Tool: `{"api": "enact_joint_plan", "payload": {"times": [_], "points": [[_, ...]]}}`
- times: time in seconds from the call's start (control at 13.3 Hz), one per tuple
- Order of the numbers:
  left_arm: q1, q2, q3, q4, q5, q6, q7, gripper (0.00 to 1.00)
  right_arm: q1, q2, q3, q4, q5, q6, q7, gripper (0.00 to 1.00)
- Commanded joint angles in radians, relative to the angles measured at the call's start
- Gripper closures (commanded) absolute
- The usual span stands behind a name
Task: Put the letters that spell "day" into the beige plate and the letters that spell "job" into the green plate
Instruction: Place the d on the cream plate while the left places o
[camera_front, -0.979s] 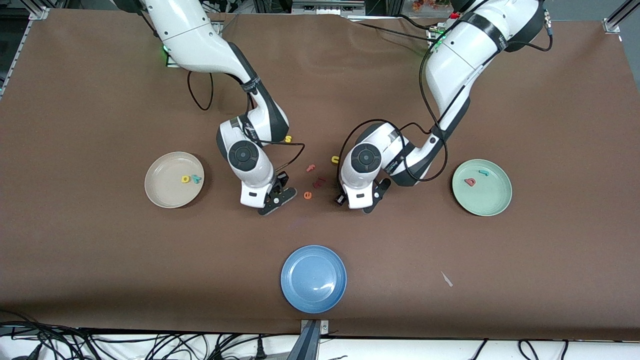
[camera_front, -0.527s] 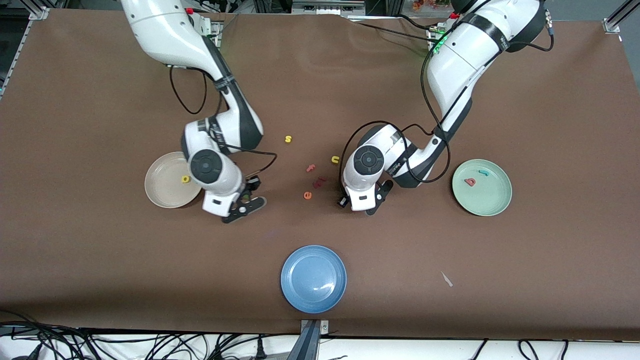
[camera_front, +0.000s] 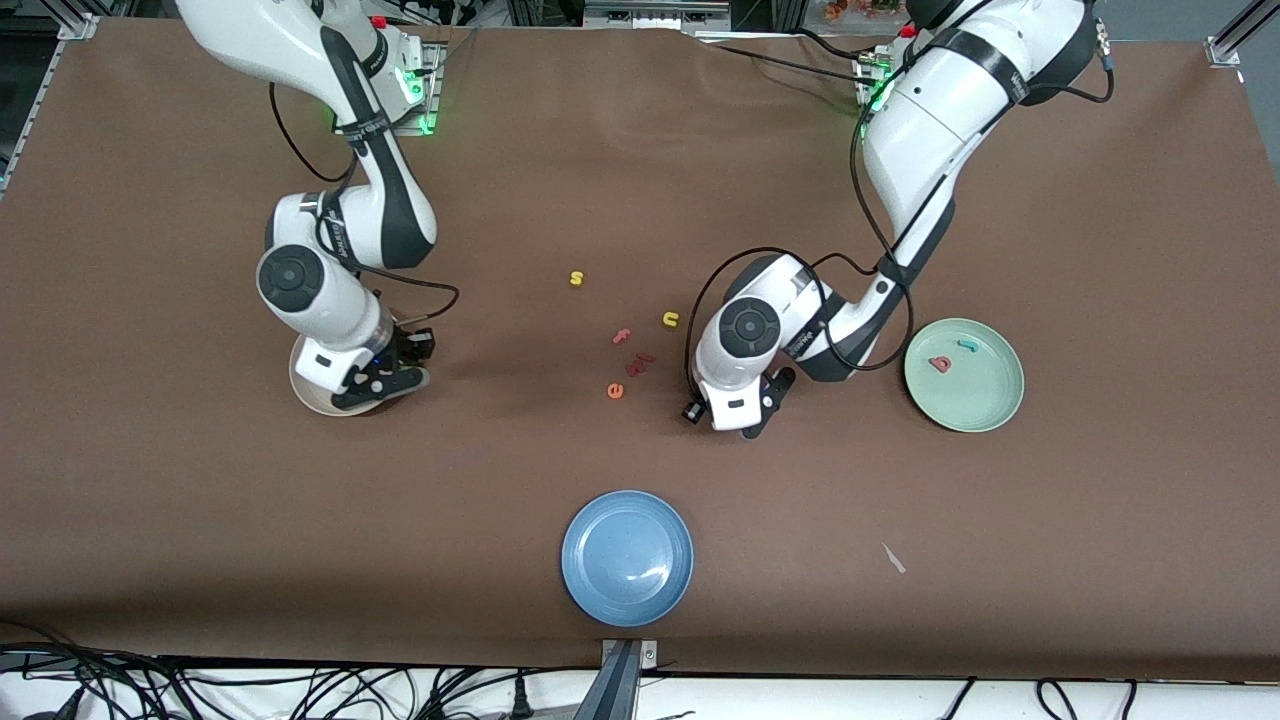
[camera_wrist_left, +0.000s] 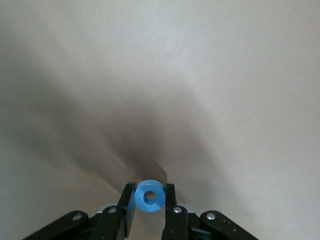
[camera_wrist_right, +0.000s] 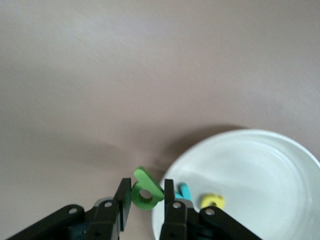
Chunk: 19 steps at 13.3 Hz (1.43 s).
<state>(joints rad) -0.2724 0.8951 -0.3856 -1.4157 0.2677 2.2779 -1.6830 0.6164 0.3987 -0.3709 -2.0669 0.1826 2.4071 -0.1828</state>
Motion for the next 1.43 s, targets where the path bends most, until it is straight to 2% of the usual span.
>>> {"api": "enact_joint_plan", "payload": {"times": [0.0, 0.08, 0.15, 0.23, 0.45, 0.6, 0.83, 1.05, 1.28, 1.36], "points": [[0.048, -0.1, -0.018, -0.006, -0.022, -0.09, 0.083, 1.0, 0.008, -0.064, -0.046, -0.097, 0.006, 0.049, -0.035, 0.95], [0.074, -0.144, -0.032, -0.005, -0.025, -0.186, 0.141, 1.0, 0.008, -0.06, -0.059, -0.096, 0.006, 0.047, -0.037, 0.8], [0.122, -0.187, -0.047, -0.012, -0.033, -0.271, 0.196, 1.0, 0.006, -0.057, -0.066, -0.09, 0.008, 0.044, -0.037, 0.26], [0.183, -0.221, -0.065, -0.018, -0.066, -0.337, 0.262, 1.0, 0.006, -0.057, -0.069, -0.085, 0.008, 0.043, -0.029, 0.0], [0.373, -0.277, -0.075, -0.023, -0.13, -0.602, 0.606, 1.0, 0.008, -0.058, -0.069, -0.026, 0.018, -0.037, 0.008, 0.0], [0.491, -0.28, -0.072, -0.047, -0.119, -0.692, 0.814, 1.0, 0.009, -0.055, -0.066, 0.054, 0.018, -0.164, 0.077, 0.0], [0.622, -0.274, -0.072, -0.127, -0.073, -0.658, 1.023, 1.0, 0.02, -0.051, -0.062, 0.125, 0.018, -0.285, 0.175, 0.0], [0.691, -0.271, -0.072, -0.296, -0.019, -0.438, 1.06, 1.0, 0.02, -0.055, -0.06, 0.166, 0.018, -0.373, 0.216, 0.0], [0.723, -0.252, -0.072, -0.318, -0.013, -0.402, 1.101, 1.0, 0.026, -0.055, -0.059, 0.246, 0.017, -0.497, 0.276, 0.0], [0.728, -0.246, -0.072, -0.318, -0.009, -0.378, 1.102, 0.9, 0.038, -0.054, -0.057, 0.26, 0.011, -0.515, 0.299, 0.0]]}}
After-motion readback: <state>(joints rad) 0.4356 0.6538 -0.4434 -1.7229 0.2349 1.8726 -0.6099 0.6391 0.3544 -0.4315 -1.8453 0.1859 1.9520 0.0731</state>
